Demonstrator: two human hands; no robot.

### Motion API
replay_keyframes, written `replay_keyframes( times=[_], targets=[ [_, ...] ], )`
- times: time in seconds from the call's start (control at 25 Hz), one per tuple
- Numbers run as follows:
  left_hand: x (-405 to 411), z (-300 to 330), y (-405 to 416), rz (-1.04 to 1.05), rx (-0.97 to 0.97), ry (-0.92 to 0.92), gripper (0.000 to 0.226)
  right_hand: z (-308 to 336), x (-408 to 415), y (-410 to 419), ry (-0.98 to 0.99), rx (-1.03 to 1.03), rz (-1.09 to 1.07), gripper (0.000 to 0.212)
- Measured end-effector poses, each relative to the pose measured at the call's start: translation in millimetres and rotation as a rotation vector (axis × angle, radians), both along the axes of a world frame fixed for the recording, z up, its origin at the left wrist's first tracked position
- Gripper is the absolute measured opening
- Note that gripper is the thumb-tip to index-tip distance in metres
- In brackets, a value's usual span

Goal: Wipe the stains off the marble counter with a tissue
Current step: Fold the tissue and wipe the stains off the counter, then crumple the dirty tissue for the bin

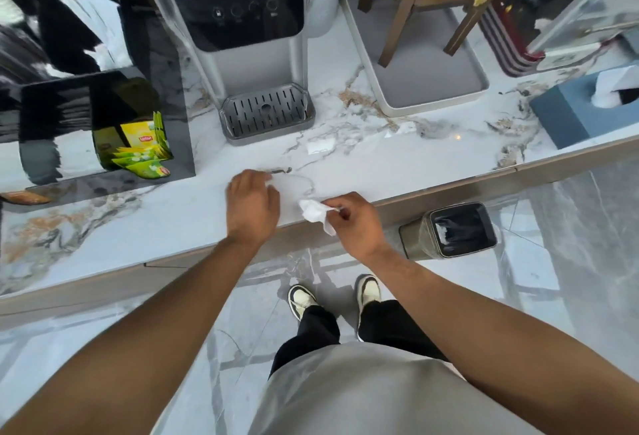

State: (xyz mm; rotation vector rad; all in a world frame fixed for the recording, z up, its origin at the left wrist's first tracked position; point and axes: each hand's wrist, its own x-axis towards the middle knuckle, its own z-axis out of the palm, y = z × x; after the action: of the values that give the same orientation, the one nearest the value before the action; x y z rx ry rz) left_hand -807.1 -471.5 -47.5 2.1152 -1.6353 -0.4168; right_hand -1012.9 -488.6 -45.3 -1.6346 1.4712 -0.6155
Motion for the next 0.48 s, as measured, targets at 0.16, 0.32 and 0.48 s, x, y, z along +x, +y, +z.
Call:
replay_keyframes(
  times=[0.16, 0.32, 0.48],
  targets=[
    [-61.9, 25.8, 16.7, -0.294, 0.040, 0.356, 0.044, 6.2, -35.2, 2.6, -0.006, -0.017, 0.029, 0.024],
    [-120.0, 30.8, 18.1, -0.429, 0.073, 0.331, 0.033, 11.9, -89.7, 4.0, -0.073, 0.054, 0.029, 0.025],
    [-181.1, 31.8, 9.1, -0.386, 0.178, 0.385, 0.018, 17.1, -154.1, 6.8, -0.214, 0.187, -0.160, 0.023]
  ],
)
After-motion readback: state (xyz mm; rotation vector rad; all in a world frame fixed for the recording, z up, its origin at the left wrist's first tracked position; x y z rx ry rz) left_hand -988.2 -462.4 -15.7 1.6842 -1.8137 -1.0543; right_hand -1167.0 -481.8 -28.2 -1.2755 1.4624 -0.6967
